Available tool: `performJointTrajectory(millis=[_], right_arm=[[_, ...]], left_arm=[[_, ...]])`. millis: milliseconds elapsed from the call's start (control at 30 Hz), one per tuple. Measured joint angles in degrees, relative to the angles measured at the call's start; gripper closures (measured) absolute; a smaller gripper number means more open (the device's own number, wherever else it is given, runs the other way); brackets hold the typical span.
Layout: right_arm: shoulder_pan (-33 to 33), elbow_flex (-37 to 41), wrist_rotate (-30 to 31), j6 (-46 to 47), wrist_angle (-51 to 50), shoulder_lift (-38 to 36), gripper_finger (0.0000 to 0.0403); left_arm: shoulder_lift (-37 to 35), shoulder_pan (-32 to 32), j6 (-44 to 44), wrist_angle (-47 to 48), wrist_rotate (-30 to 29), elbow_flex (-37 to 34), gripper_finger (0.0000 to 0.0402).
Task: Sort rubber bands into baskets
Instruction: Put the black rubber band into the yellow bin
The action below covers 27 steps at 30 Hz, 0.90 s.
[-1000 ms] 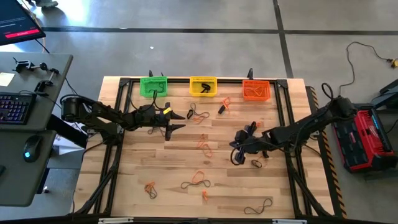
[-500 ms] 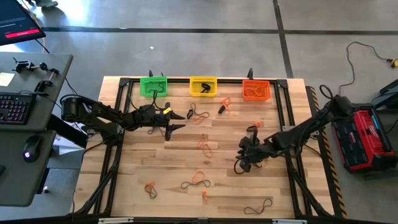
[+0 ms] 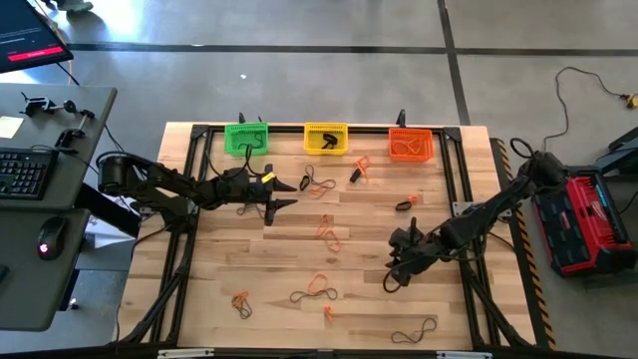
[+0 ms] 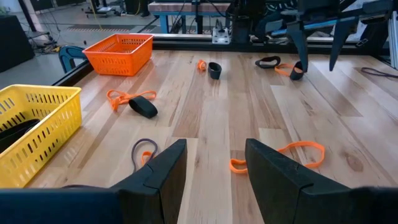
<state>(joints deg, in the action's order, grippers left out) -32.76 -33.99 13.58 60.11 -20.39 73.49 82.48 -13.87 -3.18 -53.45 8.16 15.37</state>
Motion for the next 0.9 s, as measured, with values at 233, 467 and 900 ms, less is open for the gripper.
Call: performJointTrajectory(millis=[233,467,900], right_arm=[[-1.58,-8.19,0.02,2.91,-17.27,0.0,0.0229],[-1.79,-11.04,-0.71,4.61,-25.24,0.0,0.0229],[-1.8,-11.04,-8.09,5.96,-30.82,4.81,0.0229]], left_arm=[[0.0,0.01,0.0,0.02,0.0,0.01,0.0245],[0.0,0.02,0.0,0.02,0.0,0.01,0.0245],[0.01,0.0,0.0,0.02,0.0,0.01,0.0245]])
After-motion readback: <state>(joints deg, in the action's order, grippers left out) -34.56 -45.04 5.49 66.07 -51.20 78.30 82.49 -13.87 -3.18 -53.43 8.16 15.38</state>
